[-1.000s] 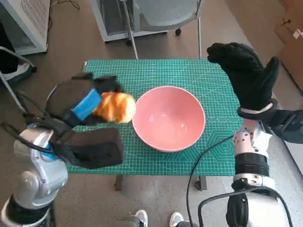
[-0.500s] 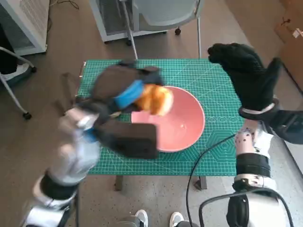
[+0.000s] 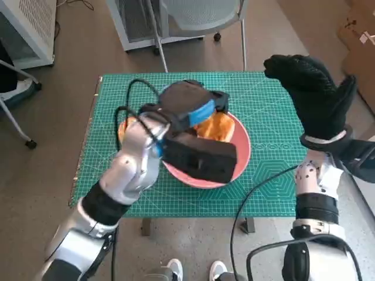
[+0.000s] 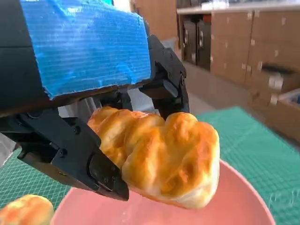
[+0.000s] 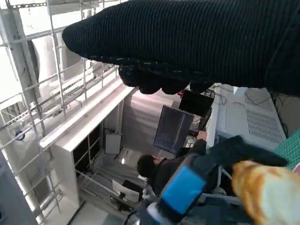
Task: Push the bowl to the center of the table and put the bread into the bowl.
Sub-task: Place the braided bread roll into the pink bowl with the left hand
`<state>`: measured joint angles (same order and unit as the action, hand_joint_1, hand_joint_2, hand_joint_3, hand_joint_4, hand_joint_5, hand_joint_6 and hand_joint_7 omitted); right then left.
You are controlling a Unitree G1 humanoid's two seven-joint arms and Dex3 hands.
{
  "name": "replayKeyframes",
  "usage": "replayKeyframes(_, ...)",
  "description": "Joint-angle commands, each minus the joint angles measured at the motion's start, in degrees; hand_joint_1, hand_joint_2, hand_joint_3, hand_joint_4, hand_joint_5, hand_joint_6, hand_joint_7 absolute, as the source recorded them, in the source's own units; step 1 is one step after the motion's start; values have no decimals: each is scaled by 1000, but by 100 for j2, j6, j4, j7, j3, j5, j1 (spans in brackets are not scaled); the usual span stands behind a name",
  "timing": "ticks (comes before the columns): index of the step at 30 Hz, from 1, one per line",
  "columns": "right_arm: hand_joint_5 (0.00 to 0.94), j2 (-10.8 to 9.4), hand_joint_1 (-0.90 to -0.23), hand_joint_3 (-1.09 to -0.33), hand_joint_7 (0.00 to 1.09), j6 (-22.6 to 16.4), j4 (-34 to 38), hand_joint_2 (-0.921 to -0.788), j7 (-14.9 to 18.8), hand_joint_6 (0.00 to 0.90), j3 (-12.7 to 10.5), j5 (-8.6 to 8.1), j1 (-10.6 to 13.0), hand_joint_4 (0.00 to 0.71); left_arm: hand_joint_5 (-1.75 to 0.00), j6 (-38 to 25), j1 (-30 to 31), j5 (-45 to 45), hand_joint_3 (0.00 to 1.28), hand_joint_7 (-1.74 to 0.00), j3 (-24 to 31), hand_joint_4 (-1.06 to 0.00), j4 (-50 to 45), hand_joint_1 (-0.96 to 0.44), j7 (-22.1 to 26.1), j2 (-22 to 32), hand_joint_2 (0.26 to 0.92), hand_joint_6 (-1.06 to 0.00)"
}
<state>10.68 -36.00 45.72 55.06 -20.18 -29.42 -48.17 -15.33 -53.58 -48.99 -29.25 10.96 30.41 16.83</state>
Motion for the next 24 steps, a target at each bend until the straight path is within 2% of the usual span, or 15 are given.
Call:
replayKeyframes(1, 0, -4, -636, -699, 3, 55, -125, -921, -112, 367, 2, -14, 217, 269, -1255, 79, -69, 185, 107, -1165, 78, -655, 171, 4, 114, 14, 921, -576)
replayKeyframes(2, 0, -6, -636, -699, 3, 59, -150, -921, -129, 367, 7, -12, 229, 269, -1288, 75, -47, 240, 134, -1072, 110, -622, 169, 73, 160, 22, 921, -524)
replayKeyframes(3, 0, -7, -636, -698, 3, 63, -170, -921, -145, 366, 9, -12, 239, 269, -1341, 46, -14, 302, 176, -867, 148, -570, 146, 173, 237, 43, 921, -483)
replayKeyframes(4, 0, -8, -636, -697, 3, 67, -186, -921, -158, 366, 12, -11, 247, 269, -1178, 25, 7, 348, 182, -748, 171, -483, 129, 148, 289, 60, 899, -447)
replayKeyframes(6, 0, -7, -636, -697, 3, 72, -216, -921, -181, 366, 16, -14, 264, 269, -544, -56, 5, 441, 193, -379, 205, -351, 176, 69, 408, 68, 837, -382)
replayKeyframes(7, 0, -7, -635, -696, 2, 69, -223, -921, -191, 365, 18, -12, 270, 269, -348, -109, -20, 465, 190, -265, 206, -274, 209, 30, 478, 63, 812, -346)
replayKeyframes(8, 0, -7, -633, -697, 2, 67, -229, -921, -199, 365, 22, -11, 274, 269, -222, -146, -39, 480, 183, -185, 205, -212, 229, -21, 528, 60, 792, -310)
replayKeyframes(11, 0, -18, -632, -698, 2, 56, -247, -921, -240, 365, 38, 4, 284, 269, -73, -232, -59, 543, 142, -80, 223, -129, 224, -119, 646, 79, 777, -263)
replayKeyframes(14, 0, -28, -632, -698, 1, 45, -229, -921, -265, 364, 49, 14, 274, 269, -25, -228, -23, 608, 101, -38, 249, -74, 159, -205, 692, 119, 780, -243)
replayKeyframes(24, 0, -68, -634, -695, 1, 26, -138, -921, -297, 364, 100, 49, 232, 269, 0, 283, 174, 946, 29, -13, 429, -33, 36, -349, 547, 352, 786, -233)
